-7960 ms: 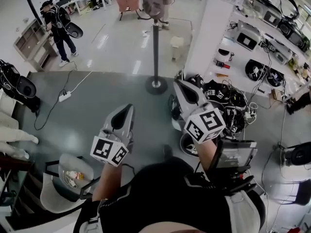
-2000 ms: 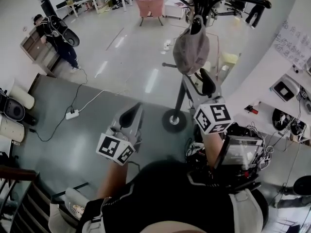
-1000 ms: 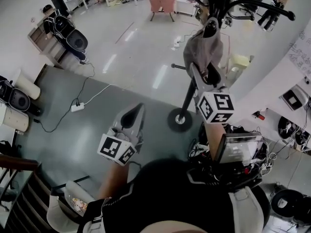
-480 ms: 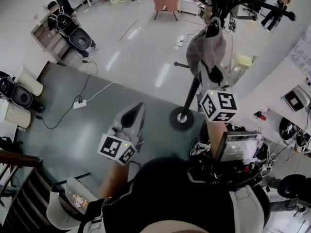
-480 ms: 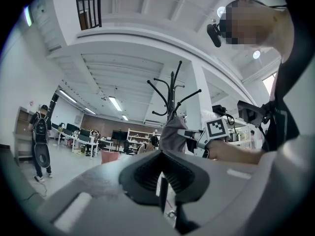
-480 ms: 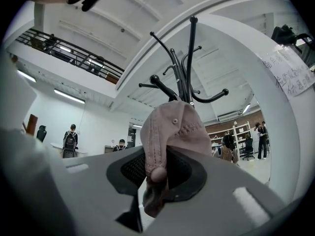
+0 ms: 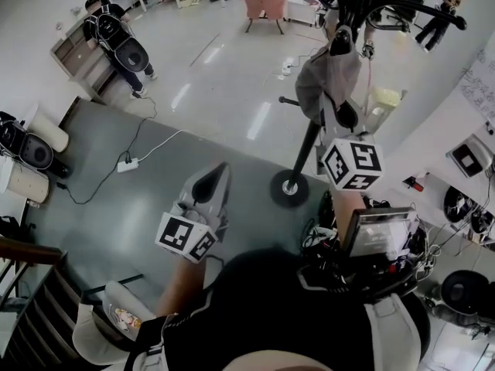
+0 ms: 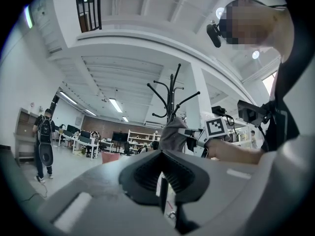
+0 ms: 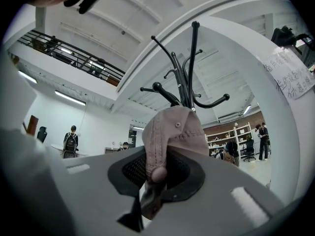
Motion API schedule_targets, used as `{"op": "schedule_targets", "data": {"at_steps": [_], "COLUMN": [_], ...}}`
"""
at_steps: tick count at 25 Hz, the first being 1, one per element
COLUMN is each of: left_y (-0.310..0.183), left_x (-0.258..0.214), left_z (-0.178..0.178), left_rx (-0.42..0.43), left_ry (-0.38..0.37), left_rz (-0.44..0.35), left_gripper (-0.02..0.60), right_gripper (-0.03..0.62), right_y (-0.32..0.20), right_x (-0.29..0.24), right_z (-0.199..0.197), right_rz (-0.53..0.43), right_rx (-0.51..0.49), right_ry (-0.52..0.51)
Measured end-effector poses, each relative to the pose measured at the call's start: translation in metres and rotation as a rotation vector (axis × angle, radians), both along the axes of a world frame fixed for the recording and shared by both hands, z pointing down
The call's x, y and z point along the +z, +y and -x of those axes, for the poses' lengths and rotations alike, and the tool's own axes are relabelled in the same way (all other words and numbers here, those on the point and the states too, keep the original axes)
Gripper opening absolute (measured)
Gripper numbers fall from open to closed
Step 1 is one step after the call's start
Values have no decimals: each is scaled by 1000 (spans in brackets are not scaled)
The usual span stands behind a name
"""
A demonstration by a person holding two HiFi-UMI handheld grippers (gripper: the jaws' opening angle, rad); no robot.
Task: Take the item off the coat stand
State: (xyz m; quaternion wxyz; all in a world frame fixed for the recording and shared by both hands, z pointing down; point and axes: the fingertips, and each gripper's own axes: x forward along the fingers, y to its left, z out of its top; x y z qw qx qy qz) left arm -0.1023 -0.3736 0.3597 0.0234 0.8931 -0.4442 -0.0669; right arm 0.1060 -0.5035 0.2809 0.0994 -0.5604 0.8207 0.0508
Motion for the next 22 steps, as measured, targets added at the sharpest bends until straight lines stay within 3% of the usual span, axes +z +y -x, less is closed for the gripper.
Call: {"op": "schedule_targets", "data": {"at_steps": [22], "left_y": [17], "left_x": [-2], "left_z": [17], "left_rx": [5], "left_ry": [3], "left_rz": [-12], "left_gripper": [17], "right_gripper": [48], "right_y": [35], "right_x": [-51], "right_z": [14], "right_rz": [-120], "right_rx": [-48], "right_ry": [13]}}
